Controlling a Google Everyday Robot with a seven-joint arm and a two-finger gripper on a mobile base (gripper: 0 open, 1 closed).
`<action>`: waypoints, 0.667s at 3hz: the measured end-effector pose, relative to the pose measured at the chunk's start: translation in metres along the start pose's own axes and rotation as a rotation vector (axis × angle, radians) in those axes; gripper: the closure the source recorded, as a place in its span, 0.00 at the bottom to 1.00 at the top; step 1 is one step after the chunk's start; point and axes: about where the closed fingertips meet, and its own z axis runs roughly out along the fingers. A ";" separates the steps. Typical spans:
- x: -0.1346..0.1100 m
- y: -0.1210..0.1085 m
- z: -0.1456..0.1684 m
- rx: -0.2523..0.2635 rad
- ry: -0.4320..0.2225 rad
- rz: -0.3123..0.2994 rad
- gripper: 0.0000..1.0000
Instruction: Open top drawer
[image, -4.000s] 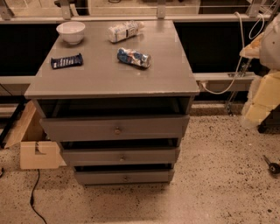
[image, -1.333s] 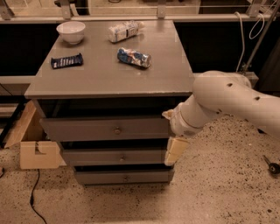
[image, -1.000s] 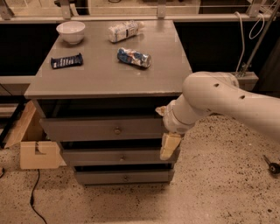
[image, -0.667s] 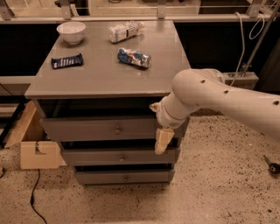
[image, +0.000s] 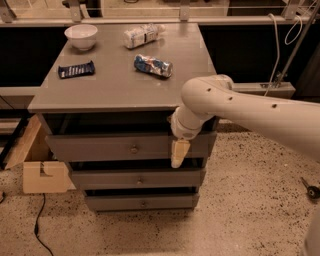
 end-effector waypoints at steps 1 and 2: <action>0.013 -0.003 0.021 0.010 0.034 0.066 0.15; 0.030 0.010 0.031 0.032 0.053 0.160 0.38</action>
Offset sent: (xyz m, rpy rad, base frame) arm -0.0096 -0.0397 -0.0599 -0.0035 0.0202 -0.2971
